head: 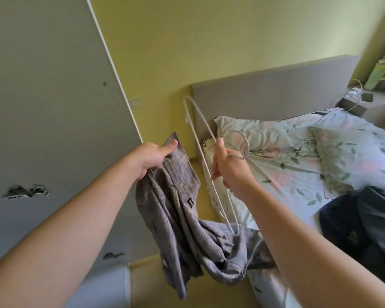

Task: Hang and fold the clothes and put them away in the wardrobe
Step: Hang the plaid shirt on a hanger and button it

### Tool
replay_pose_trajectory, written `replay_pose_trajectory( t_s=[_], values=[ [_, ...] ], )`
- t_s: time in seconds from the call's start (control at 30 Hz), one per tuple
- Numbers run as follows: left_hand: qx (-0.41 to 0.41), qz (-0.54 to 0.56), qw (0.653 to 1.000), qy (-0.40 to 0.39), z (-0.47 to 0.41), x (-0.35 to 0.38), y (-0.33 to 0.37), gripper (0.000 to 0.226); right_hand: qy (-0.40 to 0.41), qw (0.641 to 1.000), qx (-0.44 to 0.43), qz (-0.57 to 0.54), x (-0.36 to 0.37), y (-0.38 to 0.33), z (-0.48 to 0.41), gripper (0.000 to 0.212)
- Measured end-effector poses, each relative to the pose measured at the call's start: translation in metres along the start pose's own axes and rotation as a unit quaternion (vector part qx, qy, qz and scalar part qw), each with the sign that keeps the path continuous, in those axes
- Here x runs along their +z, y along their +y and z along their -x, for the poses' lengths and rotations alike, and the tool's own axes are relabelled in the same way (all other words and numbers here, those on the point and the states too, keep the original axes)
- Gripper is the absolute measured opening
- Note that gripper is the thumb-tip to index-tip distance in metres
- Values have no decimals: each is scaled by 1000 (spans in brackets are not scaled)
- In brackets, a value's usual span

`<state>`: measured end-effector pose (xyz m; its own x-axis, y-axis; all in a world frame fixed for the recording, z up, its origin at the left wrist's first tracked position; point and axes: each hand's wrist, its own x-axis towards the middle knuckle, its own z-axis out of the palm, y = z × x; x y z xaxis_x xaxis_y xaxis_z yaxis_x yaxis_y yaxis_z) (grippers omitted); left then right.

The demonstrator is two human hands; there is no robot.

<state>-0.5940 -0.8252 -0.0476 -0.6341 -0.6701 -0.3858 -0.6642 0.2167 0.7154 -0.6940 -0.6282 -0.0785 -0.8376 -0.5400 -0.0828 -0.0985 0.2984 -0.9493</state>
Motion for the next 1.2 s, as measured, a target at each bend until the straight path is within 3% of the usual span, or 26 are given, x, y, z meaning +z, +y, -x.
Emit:
replay_pose_trajectory(
  t_s=[0.03, 0.07, 0.13, 0.17, 0.23, 0.3, 0.47, 0.6, 0.7, 0.83, 0.97, 1.03, 1.13, 1.2],
  values=[
    [-53, 23, 996, -63, 2, -1, -8, 76, -12, 1000, -3, 26, 1, 7, 2, 70],
    [-83, 46, 991, -95, 2, -2, -19, 63, -28, 998, -5, 50, 2, 13, 4, 71],
    [-122, 30, 990, -59, -5, 3, -45, 30, -61, 994, -4, 85, 6, 24, 9, 70],
    [-114, -25, 993, 0, -12, 5, -60, 28, -80, 992, 0, 94, 8, 28, 12, 69],
    [-77, -170, 977, 103, -13, 7, -85, 31, -119, 986, 14, 118, 15, 34, 16, 66],
    [-82, -248, 955, 141, -10, 1, -105, 46, -146, 980, 34, 128, 22, 35, 19, 64],
    [-127, -215, 942, 223, -3, -26, -151, 53, -226, 963, 107, 99, 35, 33, 26, 57],
    [-90, -135, 955, 249, 12, -35, -163, 54, -305, 919, 79, 239, 52, 31, 36, 48],
    [-33, -106, 966, 235, 31, -33, -154, 56, -303, 911, 18, 278, 73, 27, 40, 43],
    [35, -71, 976, 203, 65, -37, -125, 60, -239, 948, -24, 210, 98, 27, 41, 25],
    [54, -12, 989, 137, 92, -46, -95, 53, -230, 945, -54, 227, 117, 17, 36, 58],
    [69, 40, 994, 73, 104, -47, -84, 45, -265, 934, -71, 231, 126, 9, 35, 60],
    [105, 37, 994, 4, 118, -50, -75, 30, -288, 954, -36, 80, 132, 3, 36, 42],
    [125, -3, 992, 9, 121, -56, -77, 11, -274, 961, -31, 29, 133, 1, 36, 28]
  ],
)
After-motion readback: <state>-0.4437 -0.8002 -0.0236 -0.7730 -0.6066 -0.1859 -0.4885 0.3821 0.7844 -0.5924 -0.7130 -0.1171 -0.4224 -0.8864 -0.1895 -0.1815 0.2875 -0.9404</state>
